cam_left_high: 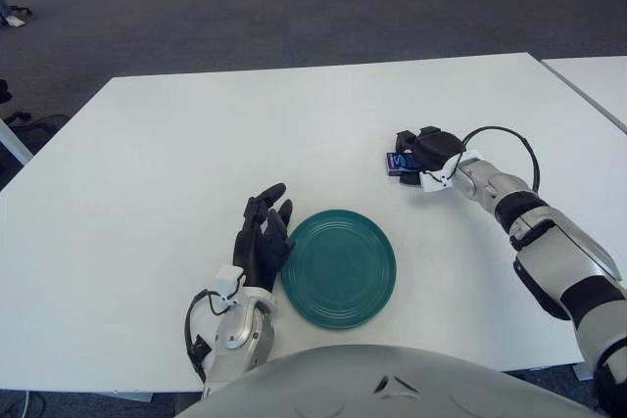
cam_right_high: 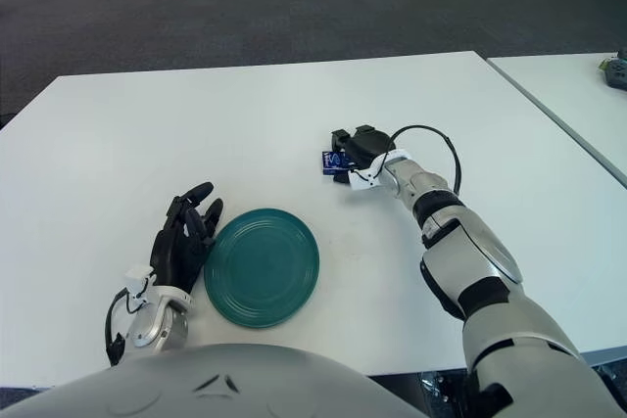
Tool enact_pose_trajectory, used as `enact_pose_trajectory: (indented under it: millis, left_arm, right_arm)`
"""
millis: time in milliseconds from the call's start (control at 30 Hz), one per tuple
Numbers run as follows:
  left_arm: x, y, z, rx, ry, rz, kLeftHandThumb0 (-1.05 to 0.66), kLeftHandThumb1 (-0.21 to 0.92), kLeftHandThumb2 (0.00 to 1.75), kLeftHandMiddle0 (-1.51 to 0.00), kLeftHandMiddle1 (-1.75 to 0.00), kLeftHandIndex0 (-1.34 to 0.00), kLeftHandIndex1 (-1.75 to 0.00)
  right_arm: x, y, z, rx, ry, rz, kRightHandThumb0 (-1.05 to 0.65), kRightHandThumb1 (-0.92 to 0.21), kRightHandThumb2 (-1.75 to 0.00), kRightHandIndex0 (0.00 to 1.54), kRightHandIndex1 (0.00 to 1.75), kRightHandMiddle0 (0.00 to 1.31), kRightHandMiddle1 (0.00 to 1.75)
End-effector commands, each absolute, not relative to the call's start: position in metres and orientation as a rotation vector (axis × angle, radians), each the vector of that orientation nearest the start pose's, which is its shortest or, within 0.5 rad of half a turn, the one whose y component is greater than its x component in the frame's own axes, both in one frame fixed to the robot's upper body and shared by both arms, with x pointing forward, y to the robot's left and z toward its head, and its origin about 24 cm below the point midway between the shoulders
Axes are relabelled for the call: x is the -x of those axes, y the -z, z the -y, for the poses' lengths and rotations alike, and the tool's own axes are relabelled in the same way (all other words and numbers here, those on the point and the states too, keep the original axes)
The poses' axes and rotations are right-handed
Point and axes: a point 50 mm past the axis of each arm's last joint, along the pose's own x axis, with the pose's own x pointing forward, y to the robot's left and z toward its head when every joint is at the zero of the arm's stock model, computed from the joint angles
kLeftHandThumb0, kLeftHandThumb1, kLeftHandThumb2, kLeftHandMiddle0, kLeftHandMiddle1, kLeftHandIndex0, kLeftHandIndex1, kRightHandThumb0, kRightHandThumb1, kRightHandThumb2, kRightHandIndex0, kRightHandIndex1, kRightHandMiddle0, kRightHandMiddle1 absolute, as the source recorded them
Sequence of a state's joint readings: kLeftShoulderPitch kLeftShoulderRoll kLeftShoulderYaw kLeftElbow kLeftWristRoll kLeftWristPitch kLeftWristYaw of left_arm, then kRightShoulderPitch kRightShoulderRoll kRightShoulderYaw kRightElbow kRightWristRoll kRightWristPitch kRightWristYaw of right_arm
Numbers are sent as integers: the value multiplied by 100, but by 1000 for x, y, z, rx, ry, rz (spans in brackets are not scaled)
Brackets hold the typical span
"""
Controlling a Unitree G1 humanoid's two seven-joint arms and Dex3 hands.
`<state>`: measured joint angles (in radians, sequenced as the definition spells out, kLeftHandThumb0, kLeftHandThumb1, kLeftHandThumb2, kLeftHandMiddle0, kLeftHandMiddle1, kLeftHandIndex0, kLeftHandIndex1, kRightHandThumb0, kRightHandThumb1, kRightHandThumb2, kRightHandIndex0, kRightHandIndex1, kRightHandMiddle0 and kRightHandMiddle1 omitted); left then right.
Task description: Put the gum into the plate.
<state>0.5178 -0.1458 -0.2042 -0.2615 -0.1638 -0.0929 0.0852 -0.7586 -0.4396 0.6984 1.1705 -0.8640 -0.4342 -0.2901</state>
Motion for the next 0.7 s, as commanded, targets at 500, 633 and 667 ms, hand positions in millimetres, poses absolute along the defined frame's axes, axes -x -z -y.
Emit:
enact_pose_trajectory:
  millis: [500, 633, 667]
  left_arm:
    - [-160, -18, -118, 371, -140, -84, -88, 92, 79, -52, -2, -16, -97]
    - [-161, -17, -119, 367, -141, -82, -88, 92, 77, -53, -2, -18, -99]
    - [-161, -16, -119, 364, -140, -82, -89, 92, 77, -52, -1, -17, -98]
  right_arm:
    - [-337, -14, 188, 1628, -553, 202, -48, -92, -71, 76, 175, 62, 175]
    - [-337, -15, 188, 1608, -525, 203, -48, -92, -70, 77, 175, 63, 175]
    - [-338, -15, 188, 1602, -521, 201, -48, -92, -70, 77, 175, 64, 175]
